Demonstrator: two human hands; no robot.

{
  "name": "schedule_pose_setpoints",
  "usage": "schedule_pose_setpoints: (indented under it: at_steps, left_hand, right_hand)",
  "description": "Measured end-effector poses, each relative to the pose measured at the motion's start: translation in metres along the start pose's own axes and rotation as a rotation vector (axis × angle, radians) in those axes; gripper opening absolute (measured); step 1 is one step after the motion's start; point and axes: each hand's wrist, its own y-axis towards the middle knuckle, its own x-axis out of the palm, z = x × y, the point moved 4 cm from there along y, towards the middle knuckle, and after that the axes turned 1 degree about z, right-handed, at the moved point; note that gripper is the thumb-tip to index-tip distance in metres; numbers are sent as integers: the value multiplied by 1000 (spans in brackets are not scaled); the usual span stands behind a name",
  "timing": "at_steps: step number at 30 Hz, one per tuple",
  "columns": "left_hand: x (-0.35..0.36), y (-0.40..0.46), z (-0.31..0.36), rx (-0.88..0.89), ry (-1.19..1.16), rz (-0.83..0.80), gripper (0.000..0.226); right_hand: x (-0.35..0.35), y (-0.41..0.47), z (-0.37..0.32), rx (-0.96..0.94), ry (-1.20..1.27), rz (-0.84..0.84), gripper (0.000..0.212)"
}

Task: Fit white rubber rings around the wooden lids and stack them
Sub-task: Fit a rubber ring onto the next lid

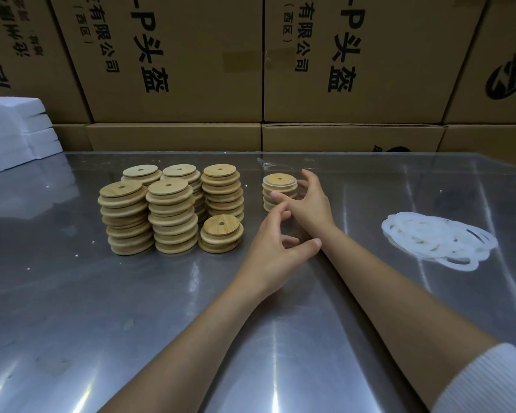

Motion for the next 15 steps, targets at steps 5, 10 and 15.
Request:
schedule_pose_setpoints:
  at_steps: [5, 10, 15]
  left_hand:
    - [-7, -5, 8, 162, 334, 104, 63]
    - [-25, -7, 7, 192, 832, 211, 69]
    - [-45, -9, 1, -55, 1091, 215, 81]
  right_hand:
    - [-12, -15, 2, 57, -23, 55, 88]
    - [-39, -48, 6, 86, -48, 95, 55]
    - [-77, -84, 7, 89, -176, 89, 35]
